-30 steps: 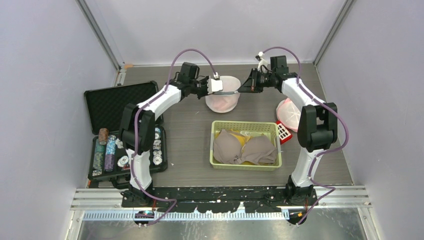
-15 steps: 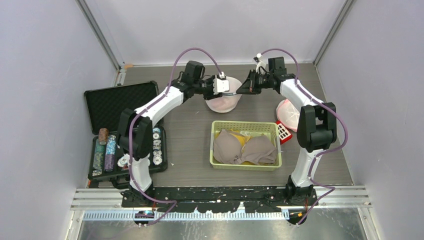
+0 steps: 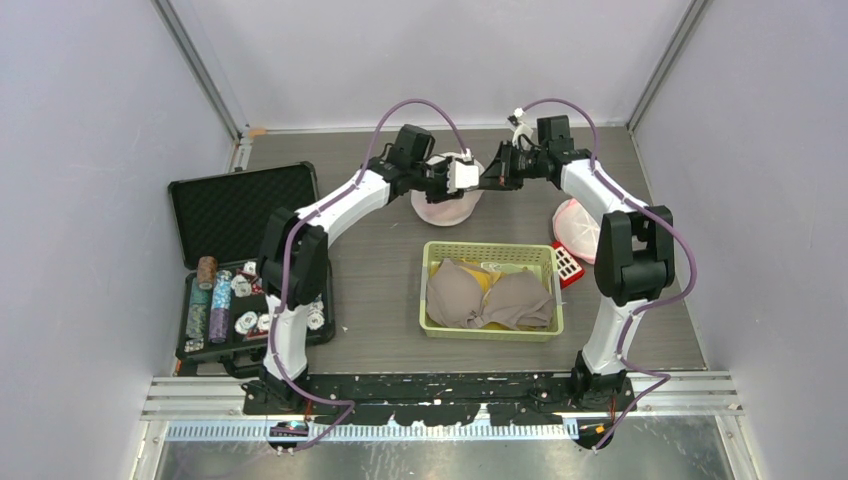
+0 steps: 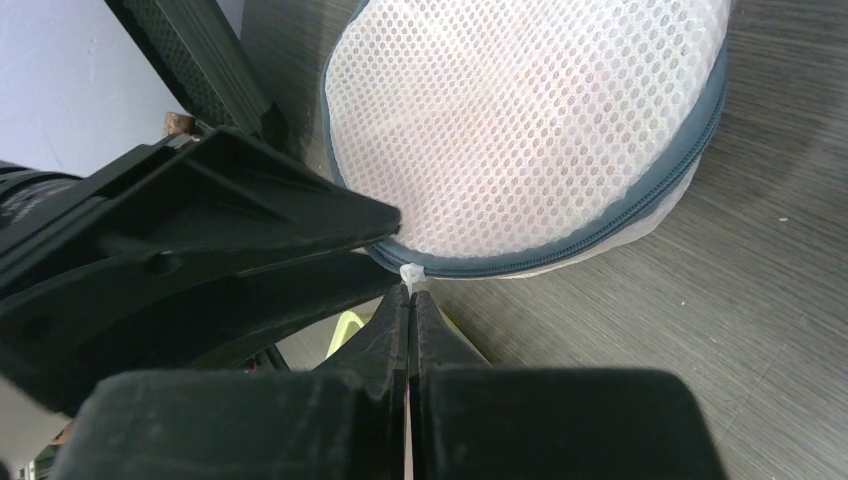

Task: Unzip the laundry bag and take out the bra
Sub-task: Unzip the laundry bag at the center of the board.

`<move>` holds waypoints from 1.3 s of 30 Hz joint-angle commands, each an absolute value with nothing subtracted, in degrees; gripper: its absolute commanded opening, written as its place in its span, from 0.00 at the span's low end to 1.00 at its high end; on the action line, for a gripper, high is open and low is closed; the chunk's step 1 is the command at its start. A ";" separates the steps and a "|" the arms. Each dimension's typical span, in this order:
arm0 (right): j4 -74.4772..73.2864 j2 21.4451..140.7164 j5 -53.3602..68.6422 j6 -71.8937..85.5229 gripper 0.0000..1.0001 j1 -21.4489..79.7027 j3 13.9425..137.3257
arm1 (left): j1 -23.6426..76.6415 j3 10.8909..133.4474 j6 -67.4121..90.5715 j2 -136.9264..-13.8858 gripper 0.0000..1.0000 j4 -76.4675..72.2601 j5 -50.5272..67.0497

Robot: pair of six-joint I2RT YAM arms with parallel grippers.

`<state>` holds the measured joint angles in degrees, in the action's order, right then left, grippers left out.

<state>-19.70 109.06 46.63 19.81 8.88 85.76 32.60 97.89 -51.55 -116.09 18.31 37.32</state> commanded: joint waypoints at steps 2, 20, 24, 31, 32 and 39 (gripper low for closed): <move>-17.84 104.90 47.52 19.13 0.01 8.70 84.84 | 32.43 100.46 -51.50 -116.71 0.26 19.85 36.32; -22.76 106.02 46.15 13.29 0.01 3.58 87.00 | 29.09 91.79 -47.35 -112.21 0.00 12.26 33.80; -23.66 106.26 46.02 12.59 0.01 3.05 88.22 | 27.24 88.92 -42.64 -110.43 0.00 7.62 34.89; -22.81 105.03 46.69 14.88 0.01 3.81 87.91 | 26.23 84.58 -39.97 -107.00 0.01 1.96 37.49; -22.31 104.70 46.92 15.53 0.01 4.22 87.38 | 26.53 84.42 -39.82 -106.57 0.07 1.76 38.21; -19.99 103.11 46.54 17.88 0.01 7.03 85.20 | 30.23 84.62 -44.64 -105.19 0.43 5.13 37.87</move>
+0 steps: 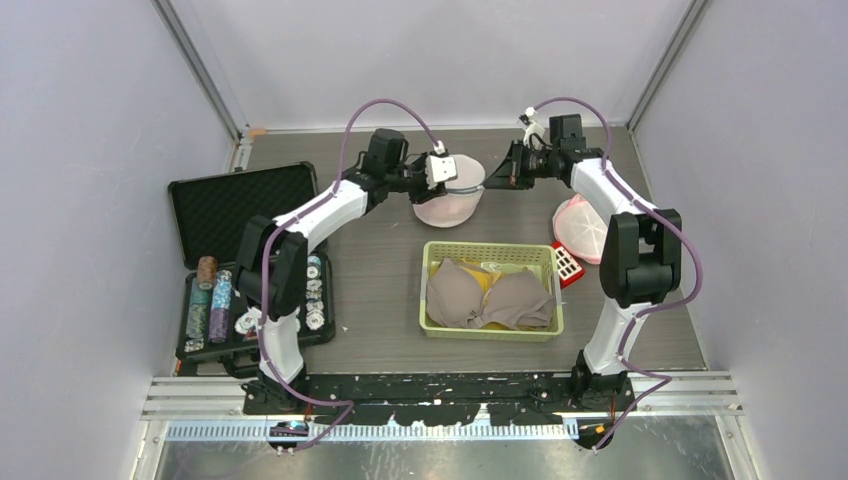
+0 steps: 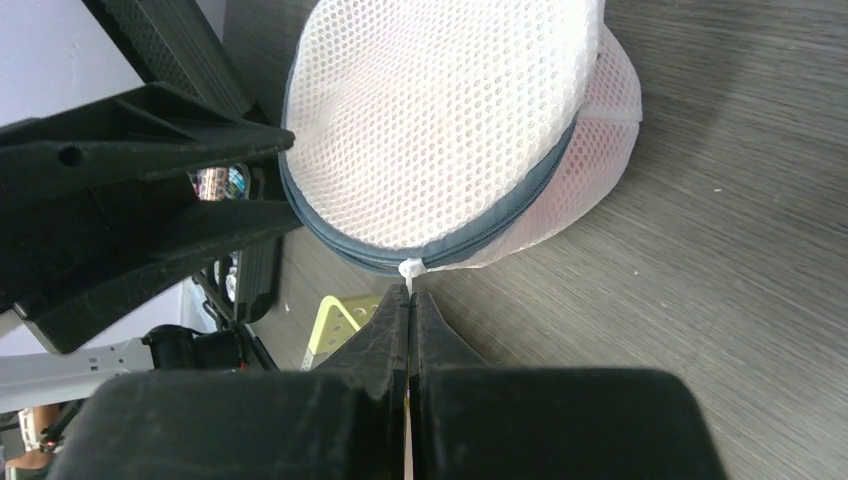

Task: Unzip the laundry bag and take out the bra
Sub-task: Unzip the laundry bag at the center of the board.

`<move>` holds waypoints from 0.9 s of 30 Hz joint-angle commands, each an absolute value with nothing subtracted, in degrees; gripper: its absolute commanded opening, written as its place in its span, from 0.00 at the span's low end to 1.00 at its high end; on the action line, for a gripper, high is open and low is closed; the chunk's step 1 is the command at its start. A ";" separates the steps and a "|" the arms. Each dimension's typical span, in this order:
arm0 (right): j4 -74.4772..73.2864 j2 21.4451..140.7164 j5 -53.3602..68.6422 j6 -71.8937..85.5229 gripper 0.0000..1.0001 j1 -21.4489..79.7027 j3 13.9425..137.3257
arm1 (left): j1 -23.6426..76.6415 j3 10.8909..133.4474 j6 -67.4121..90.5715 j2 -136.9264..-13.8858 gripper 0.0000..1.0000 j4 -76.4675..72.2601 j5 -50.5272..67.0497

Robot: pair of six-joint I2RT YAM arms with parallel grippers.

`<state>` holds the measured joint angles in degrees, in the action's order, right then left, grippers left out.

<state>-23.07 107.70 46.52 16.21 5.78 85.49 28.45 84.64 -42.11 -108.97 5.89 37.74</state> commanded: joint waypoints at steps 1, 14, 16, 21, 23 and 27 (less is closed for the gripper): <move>-19.69 103.03 46.47 18.12 0.01 7.23 85.16 | 30.74 85.01 -45.34 -105.26 0.43 6.09 37.57; -19.49 101.95 45.78 18.70 0.01 8.96 85.14 | 33.38 91.24 -44.85 -109.89 0.47 9.78 35.39; -20.21 101.90 45.67 17.71 0.01 8.84 85.27 | 33.35 90.78 -43.68 -109.76 0.38 8.57 33.89; -21.31 102.33 45.38 16.03 0.01 7.76 85.13 | 33.06 87.39 -43.53 -107.93 0.13 6.05 32.53; -21.44 102.83 45.41 15.65 0.01 6.98 85.44 | 32.89 86.68 -44.23 -107.71 0.06 6.36 32.10; -22.72 104.06 45.62 14.42 0.01 5.45 87.04 | 32.07 86.81 -44.17 -107.94 0.00 8.09 31.96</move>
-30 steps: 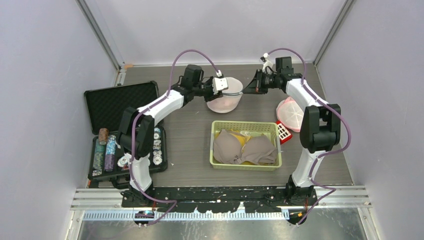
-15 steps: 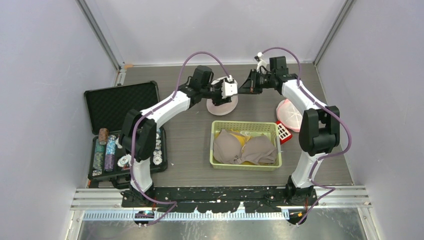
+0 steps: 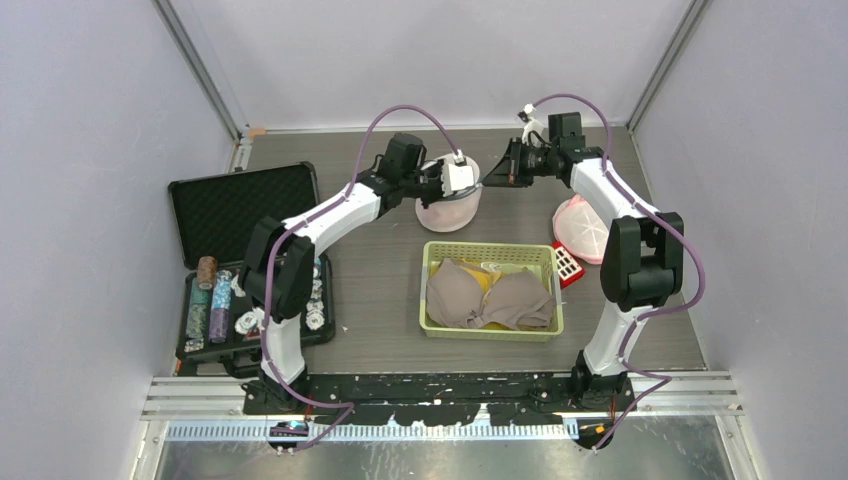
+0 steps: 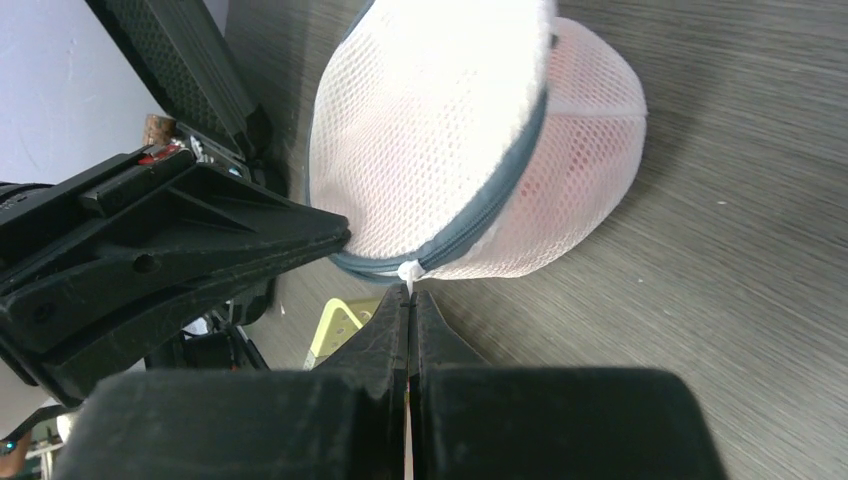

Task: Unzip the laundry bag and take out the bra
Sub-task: Unzip the laundry bag at the center of the board.

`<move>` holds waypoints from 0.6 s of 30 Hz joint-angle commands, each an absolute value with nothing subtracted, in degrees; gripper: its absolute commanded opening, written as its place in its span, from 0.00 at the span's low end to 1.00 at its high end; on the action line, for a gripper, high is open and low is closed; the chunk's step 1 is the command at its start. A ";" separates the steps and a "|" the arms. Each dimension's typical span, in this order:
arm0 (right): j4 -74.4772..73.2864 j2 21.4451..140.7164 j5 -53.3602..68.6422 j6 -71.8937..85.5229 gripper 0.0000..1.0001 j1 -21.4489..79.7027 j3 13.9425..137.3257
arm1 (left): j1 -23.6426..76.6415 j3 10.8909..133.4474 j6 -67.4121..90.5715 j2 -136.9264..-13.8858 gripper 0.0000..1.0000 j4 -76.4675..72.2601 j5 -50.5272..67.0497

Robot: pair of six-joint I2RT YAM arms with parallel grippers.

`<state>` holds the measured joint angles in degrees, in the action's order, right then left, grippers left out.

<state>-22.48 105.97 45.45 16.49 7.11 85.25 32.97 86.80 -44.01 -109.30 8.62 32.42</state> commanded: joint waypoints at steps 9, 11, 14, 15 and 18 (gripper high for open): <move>-22.80 104.30 46.73 14.85 0.01 4.94 86.80 | 30.84 87.54 -43.81 -107.42 0.08 10.12 32.75; -21.25 103.80 46.92 16.48 0.01 4.93 85.73 | 31.33 88.42 -42.36 -106.82 0.28 10.14 33.41; -19.14 102.98 46.94 18.44 0.01 5.24 84.25 | 33.20 89.44 -39.86 -106.17 0.47 10.58 32.91; -18.59 102.83 47.00 19.06 0.01 5.26 83.93 | 33.89 89.43 -39.17 -105.97 0.50 10.93 33.31; -17.72 102.59 47.11 20.03 0.01 5.46 83.37 | 36.05 88.67 -38.88 -105.71 0.52 11.18 33.44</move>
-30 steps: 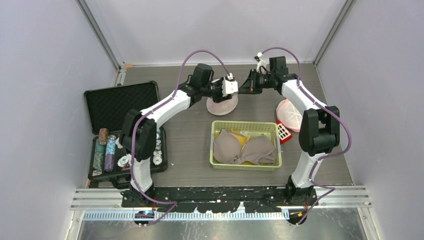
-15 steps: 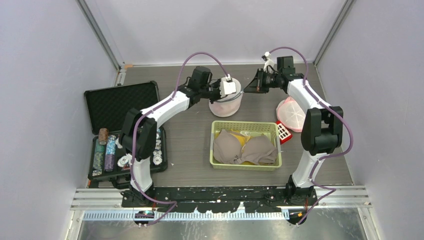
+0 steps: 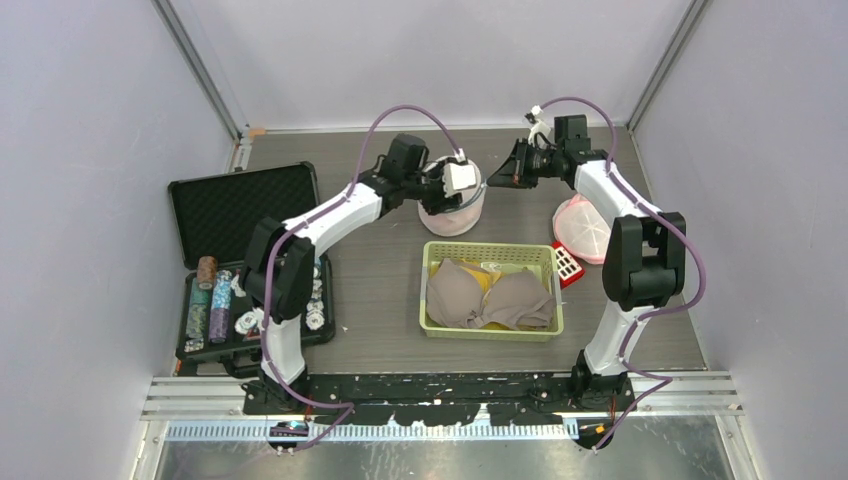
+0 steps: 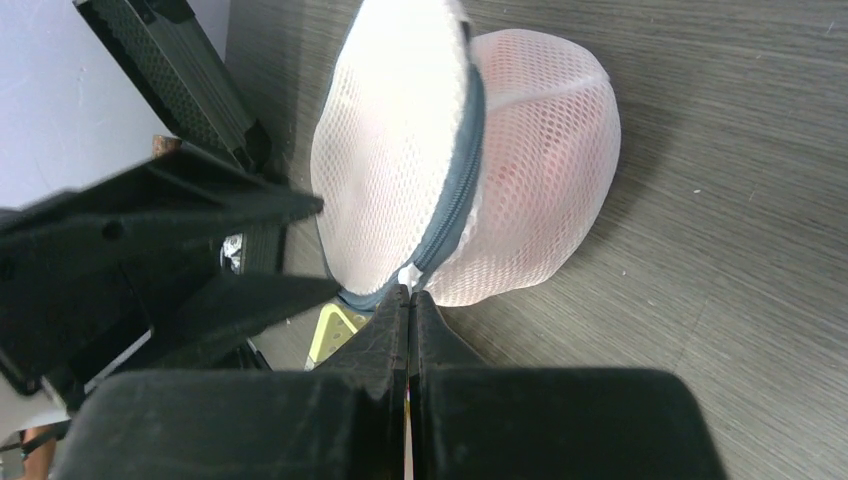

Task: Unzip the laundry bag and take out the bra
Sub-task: Unzip the laundry bag at the center of the board.

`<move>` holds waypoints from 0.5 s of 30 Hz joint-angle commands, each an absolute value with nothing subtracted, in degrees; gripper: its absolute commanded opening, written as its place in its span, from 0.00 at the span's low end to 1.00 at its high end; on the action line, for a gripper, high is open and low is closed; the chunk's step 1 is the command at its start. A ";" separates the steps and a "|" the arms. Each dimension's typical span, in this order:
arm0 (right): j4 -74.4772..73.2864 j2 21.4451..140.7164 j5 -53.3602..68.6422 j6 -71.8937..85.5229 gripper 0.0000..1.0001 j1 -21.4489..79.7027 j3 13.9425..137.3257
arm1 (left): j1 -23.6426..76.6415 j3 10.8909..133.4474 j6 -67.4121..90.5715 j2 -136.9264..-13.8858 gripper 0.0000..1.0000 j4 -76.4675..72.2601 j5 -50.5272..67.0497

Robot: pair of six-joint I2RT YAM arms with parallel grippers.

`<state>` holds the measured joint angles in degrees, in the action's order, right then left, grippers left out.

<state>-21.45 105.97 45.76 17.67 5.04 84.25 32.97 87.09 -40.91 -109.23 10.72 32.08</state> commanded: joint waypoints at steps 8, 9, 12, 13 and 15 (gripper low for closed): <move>-16.43 101.63 47.39 21.57 0.01 6.09 81.89 | 37.25 93.05 -32.41 -109.52 0.52 9.74 28.51; -16.37 101.53 47.42 21.76 0.01 6.17 81.75 | 37.26 93.48 -32.06 -109.85 0.52 9.80 28.54; -16.31 101.21 47.49 22.05 0.01 6.57 81.45 | 37.43 93.82 -32.05 -110.83 0.52 9.53 28.03; -16.31 100.97 47.43 22.06 0.01 6.61 81.40 | 37.40 93.78 -32.39 -110.97 0.51 9.45 27.63; -16.26 100.87 47.37 22.14 0.01 6.63 81.39 | 37.36 93.78 -33.00 -111.49 0.50 9.60 26.65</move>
